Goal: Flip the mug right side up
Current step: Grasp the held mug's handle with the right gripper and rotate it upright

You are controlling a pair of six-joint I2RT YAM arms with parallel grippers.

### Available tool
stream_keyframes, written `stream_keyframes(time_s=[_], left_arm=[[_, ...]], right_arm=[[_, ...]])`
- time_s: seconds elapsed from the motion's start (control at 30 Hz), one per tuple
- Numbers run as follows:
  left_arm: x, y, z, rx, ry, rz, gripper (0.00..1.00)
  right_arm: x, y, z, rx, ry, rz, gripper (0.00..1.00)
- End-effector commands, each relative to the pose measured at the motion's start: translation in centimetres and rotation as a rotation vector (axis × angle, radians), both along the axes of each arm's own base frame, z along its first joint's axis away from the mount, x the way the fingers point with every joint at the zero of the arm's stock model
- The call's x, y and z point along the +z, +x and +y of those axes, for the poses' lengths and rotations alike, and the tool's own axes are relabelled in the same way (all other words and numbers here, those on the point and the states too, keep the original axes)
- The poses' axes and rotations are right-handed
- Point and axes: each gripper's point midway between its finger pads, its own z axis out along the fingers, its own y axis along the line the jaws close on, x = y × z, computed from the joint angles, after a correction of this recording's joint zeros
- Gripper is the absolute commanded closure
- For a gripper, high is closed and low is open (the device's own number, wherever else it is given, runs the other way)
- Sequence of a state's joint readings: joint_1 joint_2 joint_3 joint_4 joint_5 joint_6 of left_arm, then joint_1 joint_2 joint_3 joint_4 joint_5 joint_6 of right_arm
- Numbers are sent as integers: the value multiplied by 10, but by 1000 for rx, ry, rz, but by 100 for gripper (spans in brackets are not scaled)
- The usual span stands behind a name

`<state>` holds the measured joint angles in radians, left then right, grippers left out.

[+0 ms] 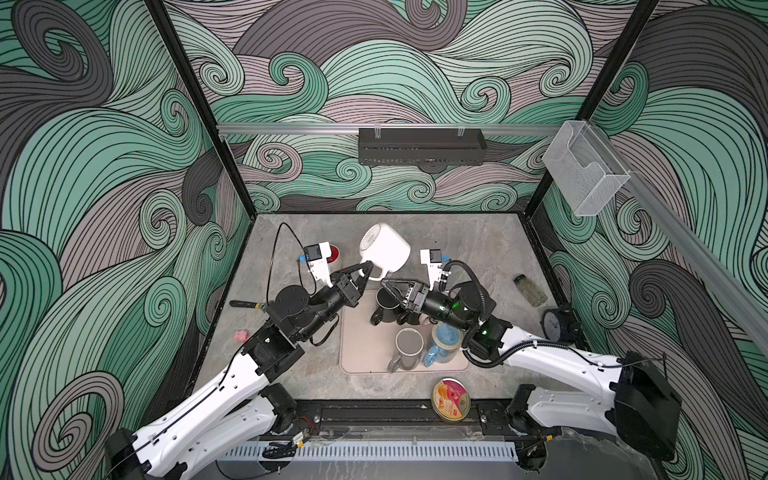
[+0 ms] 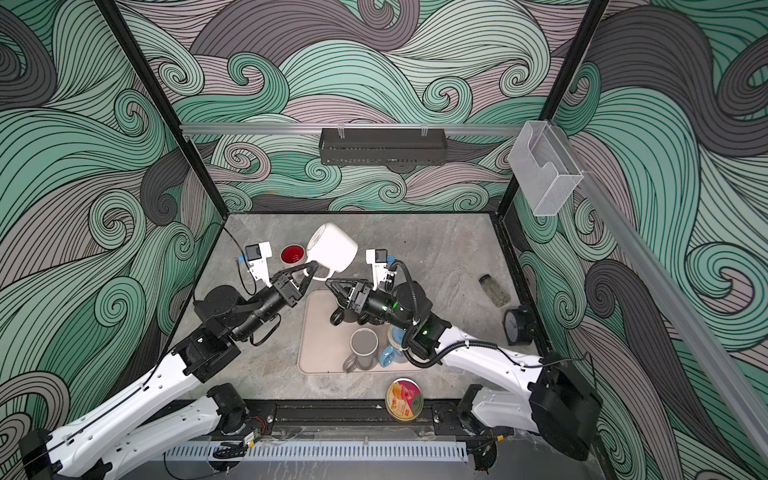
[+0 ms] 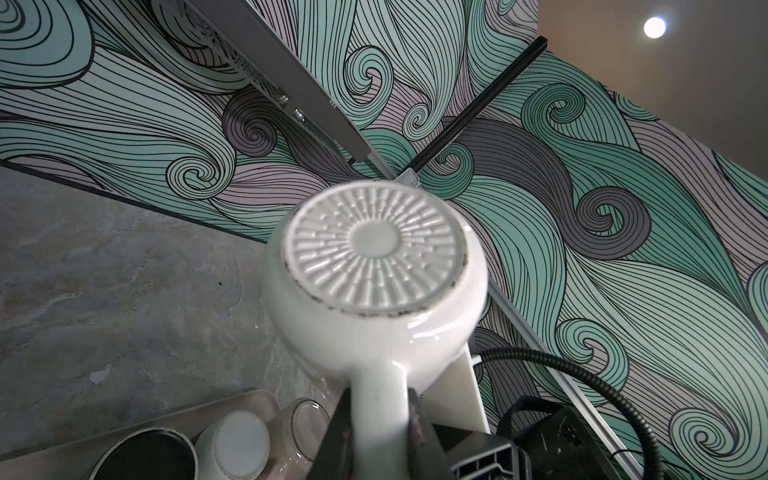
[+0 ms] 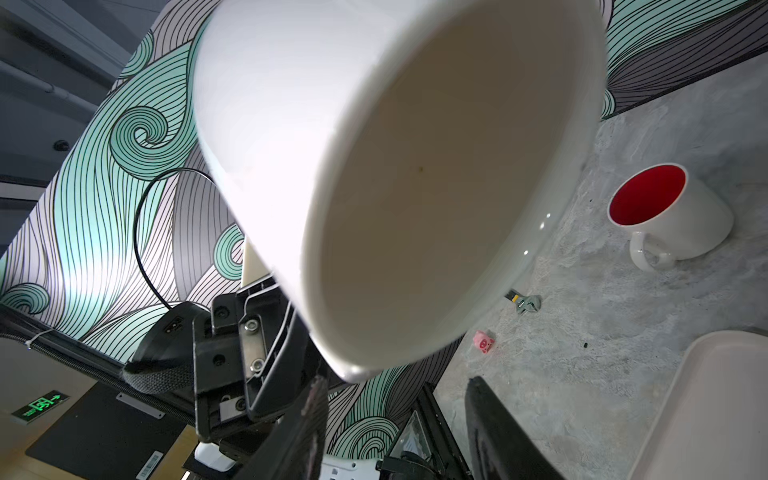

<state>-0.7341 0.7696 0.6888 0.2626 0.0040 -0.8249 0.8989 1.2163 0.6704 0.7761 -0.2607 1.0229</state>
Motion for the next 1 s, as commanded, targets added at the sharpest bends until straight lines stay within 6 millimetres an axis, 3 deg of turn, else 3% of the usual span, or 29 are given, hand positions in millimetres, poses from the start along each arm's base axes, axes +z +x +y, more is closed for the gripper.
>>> stream_keyframes(time_s=[0.0, 0.27, 0.73, 0.97], left_arm=[[52, -13, 10, -19, -158, -136, 100], [48, -15, 7, -62, -236, -115, 100], [38, -16, -8, -151, -300, -70, 100], [23, -16, -9, -155, -282, -29, 100]], right_arm=[[29, -5, -2, 28, 96, -49, 45], [53, 8, -8, 24, 218, -21, 52], [80, 28, -5, 35, 354, -37, 60], [88, 35, -6, 15, 364, -52, 63]])
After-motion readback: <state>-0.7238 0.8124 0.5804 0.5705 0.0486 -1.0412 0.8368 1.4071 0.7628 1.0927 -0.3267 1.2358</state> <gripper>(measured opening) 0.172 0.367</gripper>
